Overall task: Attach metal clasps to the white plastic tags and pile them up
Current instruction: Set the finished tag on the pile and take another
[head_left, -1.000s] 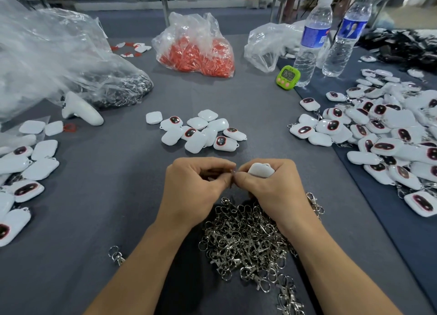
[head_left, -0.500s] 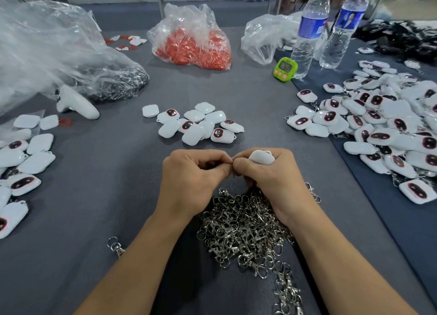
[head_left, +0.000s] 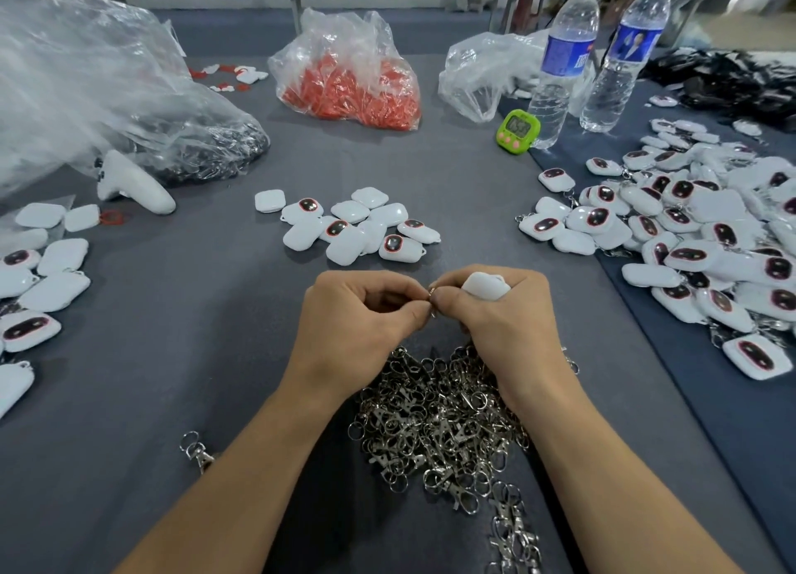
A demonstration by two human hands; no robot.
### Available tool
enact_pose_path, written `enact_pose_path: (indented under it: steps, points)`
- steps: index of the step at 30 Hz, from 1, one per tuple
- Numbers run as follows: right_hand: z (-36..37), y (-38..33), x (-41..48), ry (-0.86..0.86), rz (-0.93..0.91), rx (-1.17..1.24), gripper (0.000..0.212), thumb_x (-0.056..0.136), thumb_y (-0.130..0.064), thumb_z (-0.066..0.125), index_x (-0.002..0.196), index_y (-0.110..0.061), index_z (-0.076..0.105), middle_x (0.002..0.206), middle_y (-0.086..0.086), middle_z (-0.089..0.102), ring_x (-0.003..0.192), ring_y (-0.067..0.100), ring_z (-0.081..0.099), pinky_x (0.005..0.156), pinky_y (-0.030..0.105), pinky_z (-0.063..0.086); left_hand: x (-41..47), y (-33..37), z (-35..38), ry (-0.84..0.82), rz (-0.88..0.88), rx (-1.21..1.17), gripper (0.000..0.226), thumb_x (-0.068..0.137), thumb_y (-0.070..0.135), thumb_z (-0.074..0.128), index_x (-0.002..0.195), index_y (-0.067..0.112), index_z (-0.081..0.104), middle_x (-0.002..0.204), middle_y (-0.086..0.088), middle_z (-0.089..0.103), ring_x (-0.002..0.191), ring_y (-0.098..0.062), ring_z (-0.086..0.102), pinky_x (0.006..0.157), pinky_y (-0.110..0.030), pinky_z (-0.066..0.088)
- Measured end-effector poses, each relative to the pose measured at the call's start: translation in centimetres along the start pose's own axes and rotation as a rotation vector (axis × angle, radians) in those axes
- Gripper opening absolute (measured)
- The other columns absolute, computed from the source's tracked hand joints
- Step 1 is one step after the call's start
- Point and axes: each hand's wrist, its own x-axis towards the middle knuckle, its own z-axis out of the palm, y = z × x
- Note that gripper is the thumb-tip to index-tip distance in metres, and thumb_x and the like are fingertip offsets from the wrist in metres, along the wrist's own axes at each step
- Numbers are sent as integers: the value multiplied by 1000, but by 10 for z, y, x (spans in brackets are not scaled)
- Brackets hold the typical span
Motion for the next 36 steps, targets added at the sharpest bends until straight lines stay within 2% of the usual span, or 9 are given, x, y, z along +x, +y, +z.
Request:
enact_pose_path:
  steps: [4,8,12,15,22,26,30,33,36]
  points:
    - [1,3,2,-8,-9,-31,7,65,-28,77,71,-30,80,63,-4,72,57,7,59,55,28,45,1,-1,-1,-4,15,9,18,76,14,83,78,31,80,70,10,76,62,-5,70,61,-16,52]
    - [0,2,3,-80,-50,-16,15,73,-10,80,69,-25,80,61,-6,71,57,3,59,55,21,45,0,0,-2,-1,-1,22,12,71,18,81,73,30,80,67,7,74,58,-9,67,56,-26,53]
    - [-1,1,2,-137,-45,29,22,76,3,79,69,-18,78,60,-3,71,56,5,59,53,19,45,0,2,-4,-2,-13,36,10,68,23,79,72,32,80,65,2,74,60,-34,69,56,-44,57]
    - [-3,1,1,-162,-35,24,22,76,2,79,69,-19,79,63,-1,72,59,8,60,56,25,47,0,2,-6,-33,-17,45,10,70,23,79,73,32,81,63,-1,73,59,-38,67,54,-49,55]
    - [-2,2,1,-187,12,37,7,70,-16,77,72,-21,80,63,-2,71,59,8,61,59,30,50,1,1,-2,-30,-23,21,12,60,30,71,67,25,78,60,-11,68,51,-17,52,52,-34,41]
    - [1,5,3,-67,28,-33,13,70,-19,79,81,-24,74,65,-1,70,55,12,57,54,31,48,2,2,-3,229,-55,65,8,60,31,69,66,28,75,54,3,66,49,-6,53,52,-25,42]
    - [1,8,6,-32,52,-118,20,66,-22,69,81,-21,56,57,0,62,49,14,50,46,29,39,7,-7,-21,530,-28,613,11,74,36,66,72,26,68,58,9,63,56,-14,60,56,-28,47]
    - [3,10,4,-67,-8,-181,11,76,-23,71,83,-23,63,62,-5,67,52,7,54,50,27,42,5,-6,-15,387,-48,757,8,77,36,71,73,29,70,65,10,68,67,-20,63,66,-32,52]
    - [4,13,4,-102,-78,-240,11,86,-17,71,89,-28,69,71,-7,69,62,10,61,60,35,53,0,-1,-4,199,4,668,5,75,32,78,78,32,75,73,14,72,74,-14,65,73,-34,54]
